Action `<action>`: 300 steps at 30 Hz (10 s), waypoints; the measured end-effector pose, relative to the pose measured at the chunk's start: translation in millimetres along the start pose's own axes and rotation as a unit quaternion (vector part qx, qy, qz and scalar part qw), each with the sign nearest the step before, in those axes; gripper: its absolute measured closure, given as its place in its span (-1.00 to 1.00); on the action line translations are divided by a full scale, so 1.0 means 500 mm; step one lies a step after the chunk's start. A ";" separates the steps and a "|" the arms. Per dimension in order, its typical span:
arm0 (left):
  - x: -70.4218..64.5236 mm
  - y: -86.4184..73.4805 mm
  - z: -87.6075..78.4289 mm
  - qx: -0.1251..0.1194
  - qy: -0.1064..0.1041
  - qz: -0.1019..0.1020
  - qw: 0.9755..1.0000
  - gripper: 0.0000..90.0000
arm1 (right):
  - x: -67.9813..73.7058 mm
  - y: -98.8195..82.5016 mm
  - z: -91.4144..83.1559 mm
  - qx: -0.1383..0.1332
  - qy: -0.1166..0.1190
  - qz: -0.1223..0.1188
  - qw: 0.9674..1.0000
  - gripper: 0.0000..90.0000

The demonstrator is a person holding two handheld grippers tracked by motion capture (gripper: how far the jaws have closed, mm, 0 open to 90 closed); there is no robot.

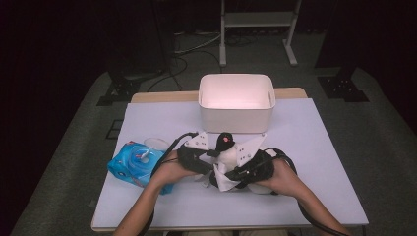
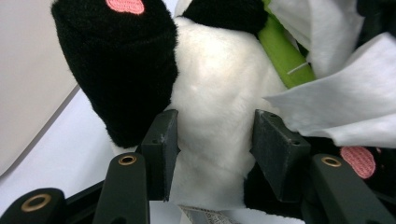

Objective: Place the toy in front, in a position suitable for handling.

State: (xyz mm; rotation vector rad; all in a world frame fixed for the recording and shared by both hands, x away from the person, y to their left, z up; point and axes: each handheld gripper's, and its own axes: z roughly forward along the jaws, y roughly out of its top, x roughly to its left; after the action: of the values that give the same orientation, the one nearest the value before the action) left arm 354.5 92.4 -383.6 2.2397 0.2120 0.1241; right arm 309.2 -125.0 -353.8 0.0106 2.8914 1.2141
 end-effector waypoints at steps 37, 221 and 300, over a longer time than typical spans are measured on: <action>-0.004 0.001 0.000 0.006 -0.002 0.004 1.000 0.12 | -0.007 -0.120 -0.105 0.013 -0.051 0.059 0.997 0.93; -0.044 0.023 -0.032 -0.025 -0.014 0.020 0.999 0.07 | -0.079 -0.036 -0.107 0.027 -0.035 0.068 0.997 0.92; -0.011 0.082 -0.021 0.018 -0.012 0.031 0.999 -0.26 | -0.119 -0.104 -0.131 -0.013 -0.014 0.096 0.995 0.92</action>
State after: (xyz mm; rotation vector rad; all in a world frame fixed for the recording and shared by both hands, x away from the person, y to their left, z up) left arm 352.0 73.8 -345.2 2.2830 0.1321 0.1272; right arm 368.2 -208.7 -345.1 0.3083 2.9059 1.2673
